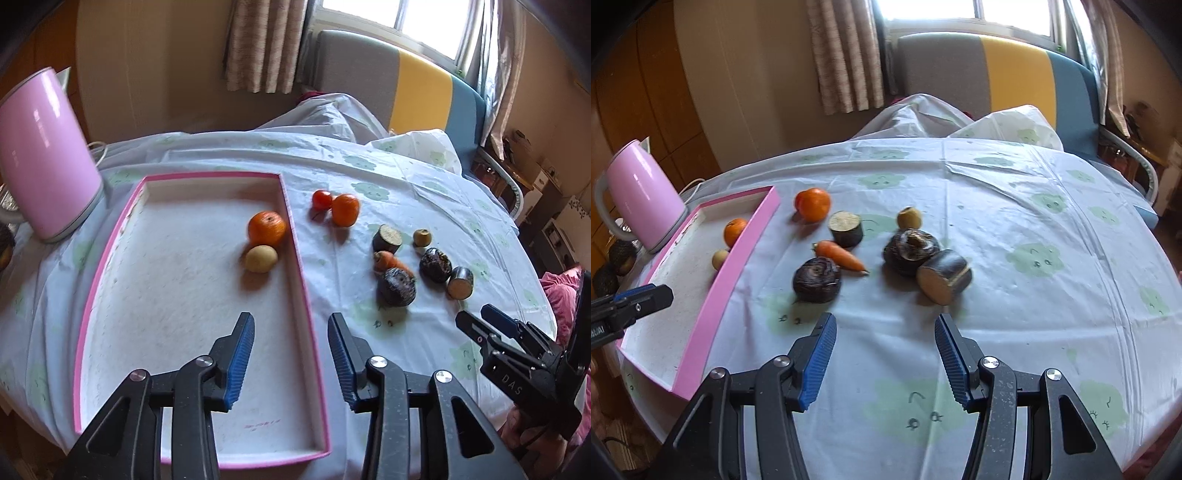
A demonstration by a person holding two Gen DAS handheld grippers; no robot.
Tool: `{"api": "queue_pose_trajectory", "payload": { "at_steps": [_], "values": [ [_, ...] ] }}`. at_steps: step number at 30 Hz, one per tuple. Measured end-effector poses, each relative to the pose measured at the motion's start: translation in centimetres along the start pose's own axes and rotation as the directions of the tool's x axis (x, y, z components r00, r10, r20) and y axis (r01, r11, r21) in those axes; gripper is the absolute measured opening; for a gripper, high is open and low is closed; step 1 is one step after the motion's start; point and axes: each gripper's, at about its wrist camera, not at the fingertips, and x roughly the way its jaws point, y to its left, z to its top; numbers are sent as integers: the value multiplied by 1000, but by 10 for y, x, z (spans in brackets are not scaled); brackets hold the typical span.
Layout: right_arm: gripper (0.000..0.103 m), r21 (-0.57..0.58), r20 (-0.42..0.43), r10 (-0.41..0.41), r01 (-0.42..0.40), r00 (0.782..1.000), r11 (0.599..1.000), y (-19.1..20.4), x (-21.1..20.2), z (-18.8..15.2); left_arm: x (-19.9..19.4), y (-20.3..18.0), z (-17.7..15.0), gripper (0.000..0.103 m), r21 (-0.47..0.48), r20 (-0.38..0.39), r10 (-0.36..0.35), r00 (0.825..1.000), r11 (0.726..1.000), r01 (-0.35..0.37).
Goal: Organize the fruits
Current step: 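Reach the left gripper to the second mandarin and close on it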
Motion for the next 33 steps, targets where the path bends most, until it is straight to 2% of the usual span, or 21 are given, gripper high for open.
{"api": "queue_pose_trajectory", "payload": {
  "at_steps": [4,15,25,33],
  "values": [
    [58,22,6,-13,13,1000,1000,-10,0,1,13,-12,13,37,13,-24,-34,999,999,35],
    [62,56,9,-39,39,999,998,-31,5,4,52,-36,53,37,-19,-71,-102,992,995,101],
    [67,45,50,-54,51,997,998,-38,4,15,102,-51,88,40,-62,-107,-86,991,995,79],
    [68,46,65,-56,53,996,998,-44,8,23,136,-54,100,42,-91,-139,-48,989,995,36]
  ]
}}
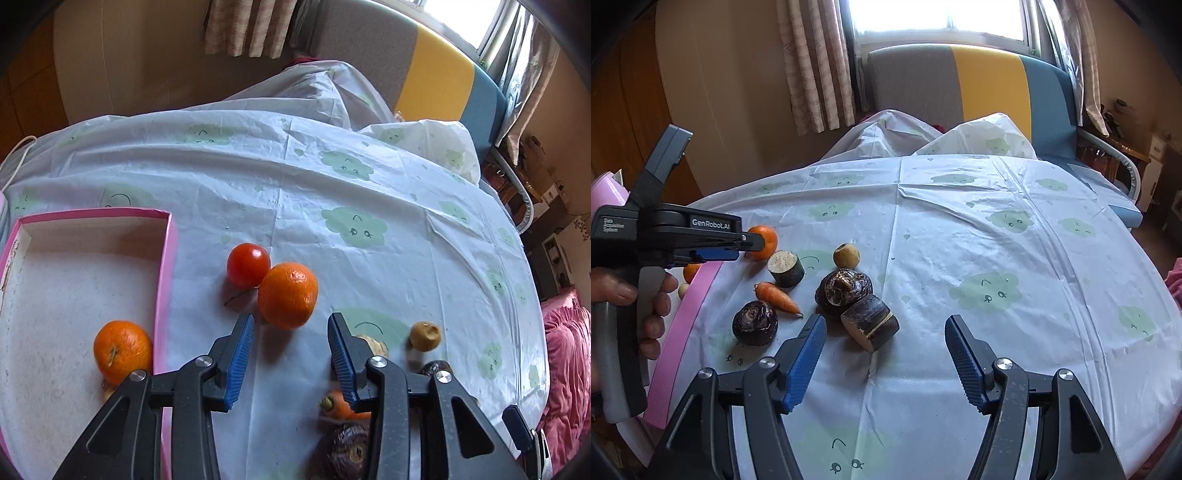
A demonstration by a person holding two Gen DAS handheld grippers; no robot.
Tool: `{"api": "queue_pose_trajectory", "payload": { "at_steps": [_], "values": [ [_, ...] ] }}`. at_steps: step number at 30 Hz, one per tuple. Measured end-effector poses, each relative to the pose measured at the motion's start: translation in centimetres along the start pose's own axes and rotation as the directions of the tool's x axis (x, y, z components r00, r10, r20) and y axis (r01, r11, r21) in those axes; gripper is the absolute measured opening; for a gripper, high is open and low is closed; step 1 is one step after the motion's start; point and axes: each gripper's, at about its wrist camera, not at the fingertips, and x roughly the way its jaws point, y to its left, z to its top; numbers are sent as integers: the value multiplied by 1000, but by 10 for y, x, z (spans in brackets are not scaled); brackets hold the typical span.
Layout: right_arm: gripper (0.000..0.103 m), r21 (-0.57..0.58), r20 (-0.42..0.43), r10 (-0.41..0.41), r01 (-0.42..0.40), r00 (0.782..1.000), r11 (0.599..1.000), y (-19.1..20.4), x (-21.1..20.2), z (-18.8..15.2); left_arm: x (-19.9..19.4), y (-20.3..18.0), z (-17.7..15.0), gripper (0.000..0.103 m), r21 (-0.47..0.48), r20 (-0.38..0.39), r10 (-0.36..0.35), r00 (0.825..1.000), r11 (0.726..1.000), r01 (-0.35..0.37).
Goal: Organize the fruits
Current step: 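Reach the left gripper to the second mandarin and close on it, then release the mandarin into the tray while the right gripper grasps the red tomato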
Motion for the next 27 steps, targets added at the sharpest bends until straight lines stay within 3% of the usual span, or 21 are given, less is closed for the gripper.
{"api": "queue_pose_trajectory", "payload": {
  "at_steps": [6,9,20,24,27],
  "values": [
    [68,10,-2,8,-8,1000,1000,-1,8,7,9,-1,3,42,18,10,9,1000,1000,-10],
    [68,2,0,21,-21,1000,1000,4,12,11,11,-2,3,33,47,27,18,999,999,-20],
    [67,-39,-24,89,-90,996,995,32,39,34,-10,7,-9,31,99,79,-3,997,995,-5],
    [54,-50,-45,121,-123,992,991,45,55,45,-27,13,-11,31,97,111,-17,994,995,7],
    [50,-64,-52,147,-150,988,987,56,65,57,-44,20,-11,31,92,146,-26,989,996,13]
  ]
}}
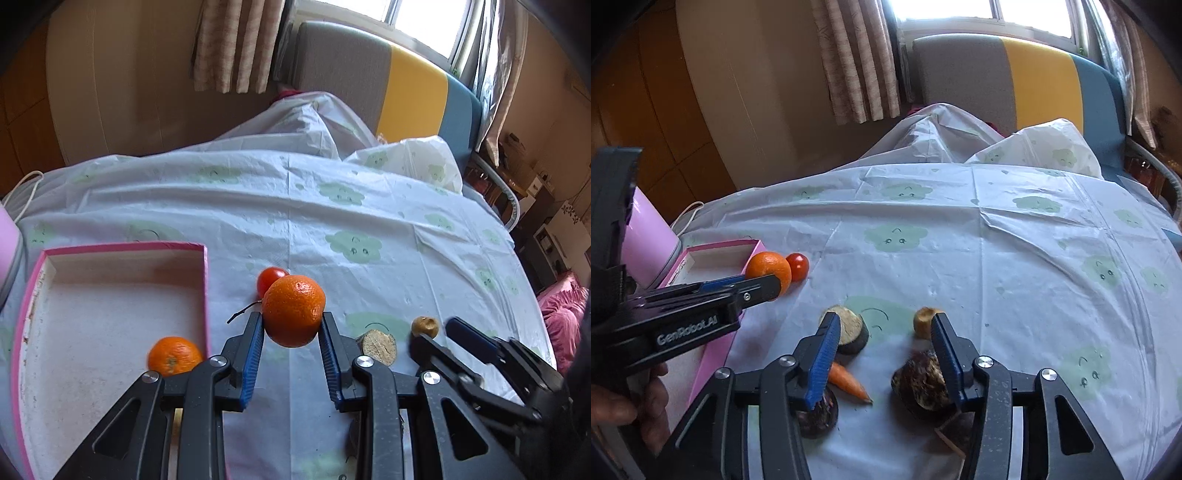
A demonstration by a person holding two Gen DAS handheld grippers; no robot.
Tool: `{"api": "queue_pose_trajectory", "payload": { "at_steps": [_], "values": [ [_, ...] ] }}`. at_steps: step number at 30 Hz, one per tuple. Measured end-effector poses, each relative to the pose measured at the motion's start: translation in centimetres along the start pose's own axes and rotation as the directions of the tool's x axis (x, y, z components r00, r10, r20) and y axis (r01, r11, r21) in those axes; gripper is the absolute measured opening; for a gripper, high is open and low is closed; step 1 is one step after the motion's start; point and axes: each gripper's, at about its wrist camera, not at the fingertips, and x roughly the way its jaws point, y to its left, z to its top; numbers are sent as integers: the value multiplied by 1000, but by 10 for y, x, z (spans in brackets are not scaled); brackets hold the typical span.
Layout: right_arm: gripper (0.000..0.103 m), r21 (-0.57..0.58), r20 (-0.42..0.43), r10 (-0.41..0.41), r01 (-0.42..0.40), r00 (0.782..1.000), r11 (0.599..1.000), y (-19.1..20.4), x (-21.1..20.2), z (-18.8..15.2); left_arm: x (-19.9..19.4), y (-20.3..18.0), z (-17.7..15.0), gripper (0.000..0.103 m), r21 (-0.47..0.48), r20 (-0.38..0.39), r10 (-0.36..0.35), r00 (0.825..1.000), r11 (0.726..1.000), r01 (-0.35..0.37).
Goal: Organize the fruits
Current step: 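Release the mandarin into the tray while the right gripper grasps the red tomato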
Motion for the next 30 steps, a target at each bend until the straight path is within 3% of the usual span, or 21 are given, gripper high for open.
{"api": "queue_pose_trajectory", "payload": {
  "at_steps": [6,13,20,21,22,30],
  "values": [
    [39,-28,-44,65,-66,997,997,20,29,20,-19,28,0,31,-60,35,26,999,998,-24],
    [39,-79,-103,130,-139,986,987,57,65,36,-24,56,-8,30,-117,33,46,998,992,-42],
    [39,-144,-177,111,-137,978,980,85,104,47,-31,75,-18,30,-160,19,55,998,986,-51],
    [30,-154,-189,105,-135,976,979,88,109,47,-32,77,-19,30,-165,16,56,998,985,-53],
    [28,-166,-197,93,-127,976,978,90,113,46,-34,79,-22,30,-168,15,62,998,984,-59],
    [28,-183,-172,82,-114,982,977,90,81,37,-48,99,-45,31,-189,-11,111,994,976,-111]
  ]
}}
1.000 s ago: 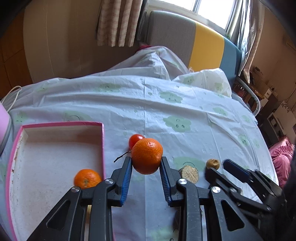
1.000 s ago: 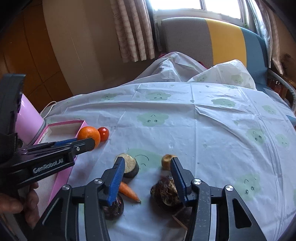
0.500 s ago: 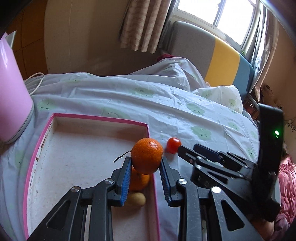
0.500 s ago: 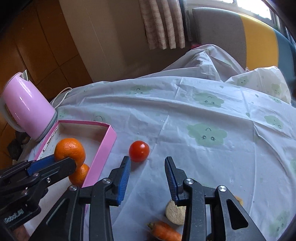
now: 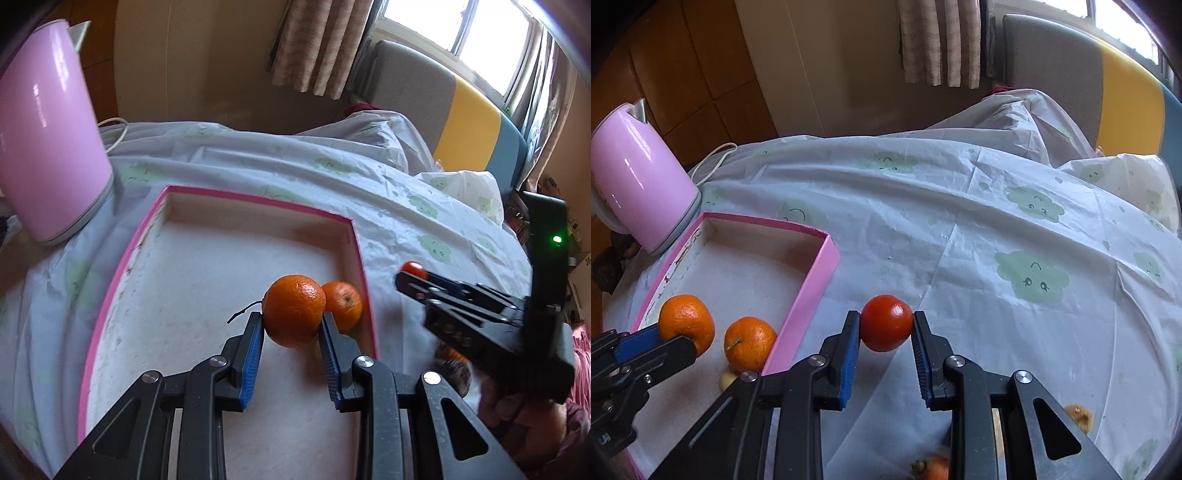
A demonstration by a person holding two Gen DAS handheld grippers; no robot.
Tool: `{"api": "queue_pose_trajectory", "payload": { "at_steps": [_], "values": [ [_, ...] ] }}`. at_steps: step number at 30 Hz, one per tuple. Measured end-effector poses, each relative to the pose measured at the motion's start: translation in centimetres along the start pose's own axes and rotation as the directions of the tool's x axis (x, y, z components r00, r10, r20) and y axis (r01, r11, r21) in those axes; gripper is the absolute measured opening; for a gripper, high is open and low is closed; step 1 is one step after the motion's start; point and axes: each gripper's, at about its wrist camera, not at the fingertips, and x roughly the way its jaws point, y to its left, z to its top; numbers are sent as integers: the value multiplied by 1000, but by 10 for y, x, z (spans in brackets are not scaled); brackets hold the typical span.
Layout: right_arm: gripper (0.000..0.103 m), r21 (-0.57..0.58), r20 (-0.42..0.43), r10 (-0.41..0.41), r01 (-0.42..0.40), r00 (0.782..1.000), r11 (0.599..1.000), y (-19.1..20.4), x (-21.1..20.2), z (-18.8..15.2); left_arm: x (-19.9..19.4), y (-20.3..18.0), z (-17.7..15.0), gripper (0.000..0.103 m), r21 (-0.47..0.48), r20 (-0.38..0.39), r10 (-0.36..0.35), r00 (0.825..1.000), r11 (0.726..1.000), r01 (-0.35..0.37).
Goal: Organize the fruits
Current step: 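Release the mandarin into the tray while the right gripper grasps the red tomato, then carry the red tomato into the tray and open the right gripper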
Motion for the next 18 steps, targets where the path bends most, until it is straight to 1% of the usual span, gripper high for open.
{"api": "queue_pose_trajectory", "payload": {
  "at_steps": [6,10,18],
  "values": [
    [28,14,17,-9,9,1000,1000,0,-29,-28,-9,32,-19,31,-42,-15,57,998,997,-58],
    [28,15,27,-20,20,999,1000,2,-46,-47,-12,46,-30,31,-57,-30,103,994,993,-105],
    [28,9,35,-21,21,999,1000,17,-74,-81,-38,46,-50,33,-72,12,109,994,992,-108]
  ]
}}
